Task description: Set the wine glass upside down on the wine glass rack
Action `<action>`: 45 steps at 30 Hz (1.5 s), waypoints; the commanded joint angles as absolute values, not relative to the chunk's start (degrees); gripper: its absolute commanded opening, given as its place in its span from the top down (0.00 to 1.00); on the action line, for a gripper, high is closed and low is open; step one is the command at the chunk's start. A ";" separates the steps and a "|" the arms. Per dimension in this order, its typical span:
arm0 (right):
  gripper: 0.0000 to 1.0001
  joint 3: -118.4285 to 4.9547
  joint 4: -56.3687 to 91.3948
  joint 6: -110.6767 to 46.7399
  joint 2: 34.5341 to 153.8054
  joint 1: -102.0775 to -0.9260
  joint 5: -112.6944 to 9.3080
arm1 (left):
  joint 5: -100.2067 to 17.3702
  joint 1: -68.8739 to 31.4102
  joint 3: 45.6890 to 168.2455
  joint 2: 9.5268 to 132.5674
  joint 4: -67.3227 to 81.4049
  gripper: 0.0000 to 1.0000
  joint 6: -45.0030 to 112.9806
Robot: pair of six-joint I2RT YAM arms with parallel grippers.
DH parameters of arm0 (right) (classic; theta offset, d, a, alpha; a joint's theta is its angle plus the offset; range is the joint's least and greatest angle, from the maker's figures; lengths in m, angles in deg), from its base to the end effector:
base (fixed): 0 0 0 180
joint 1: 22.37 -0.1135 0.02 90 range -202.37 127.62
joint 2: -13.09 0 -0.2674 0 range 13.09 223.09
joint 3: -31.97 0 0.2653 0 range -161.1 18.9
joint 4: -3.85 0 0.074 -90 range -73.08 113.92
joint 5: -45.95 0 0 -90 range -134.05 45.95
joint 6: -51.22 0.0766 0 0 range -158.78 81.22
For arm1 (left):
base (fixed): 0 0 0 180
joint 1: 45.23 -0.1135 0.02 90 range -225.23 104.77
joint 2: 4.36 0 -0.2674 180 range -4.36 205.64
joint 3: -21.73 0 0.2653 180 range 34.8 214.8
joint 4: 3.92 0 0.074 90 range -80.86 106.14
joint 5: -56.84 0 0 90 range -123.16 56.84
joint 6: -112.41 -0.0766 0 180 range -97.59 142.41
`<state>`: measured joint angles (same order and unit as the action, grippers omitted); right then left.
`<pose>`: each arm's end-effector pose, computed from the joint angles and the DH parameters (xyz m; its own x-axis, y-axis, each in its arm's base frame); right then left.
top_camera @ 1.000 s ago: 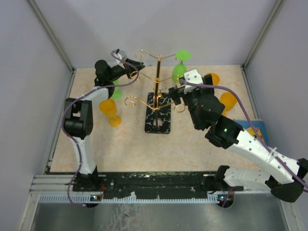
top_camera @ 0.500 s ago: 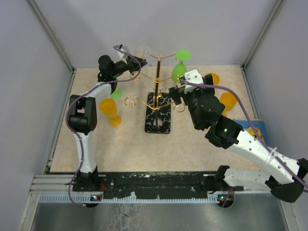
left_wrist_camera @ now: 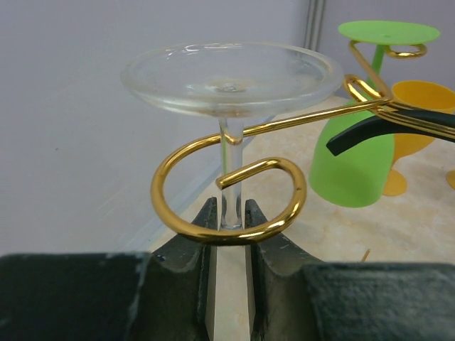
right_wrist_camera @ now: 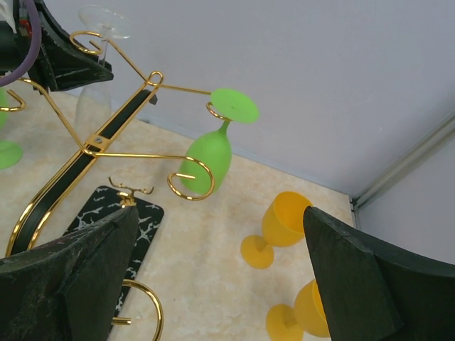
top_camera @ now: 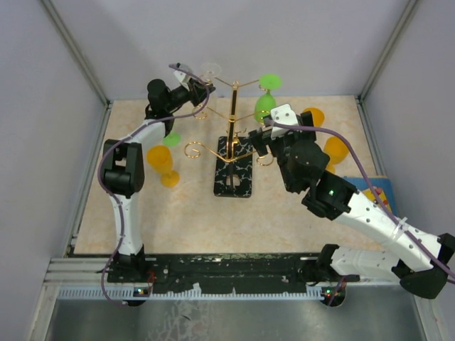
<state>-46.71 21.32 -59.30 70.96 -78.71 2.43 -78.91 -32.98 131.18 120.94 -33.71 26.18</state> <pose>0.1861 0.1792 0.4416 0.0905 -0.2996 -0.9498 -0.1497 0.9388 -0.3104 0.5292 -0.1710 0.2900 0.1805 -0.0861 -0.9798 0.8411 0.5299 0.1084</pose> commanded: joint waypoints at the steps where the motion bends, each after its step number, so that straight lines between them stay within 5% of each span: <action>1: 0.01 -47.11 20.21 -60.06 70.43 -78.46 2.88 | -72.61 -32.75 129.09 119.01 -34.77 0.96 23.54; 23: 0.01 -46.76 20.84 -58.70 70.42 -78.46 2.02 | -70.27 -33.76 112.04 106.88 -45.02 0.95 23.09; 45: 0.01 -46.72 21.38 -59.09 70.66 -78.40 1.94 | -64.36 -34.60 106.49 110.85 -64.27 1.00 35.42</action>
<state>-46.33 22.57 -58.51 70.89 -78.49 2.16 -64.84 -34.14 106.11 110.12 -57.40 33.15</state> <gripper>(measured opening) 0.991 0.195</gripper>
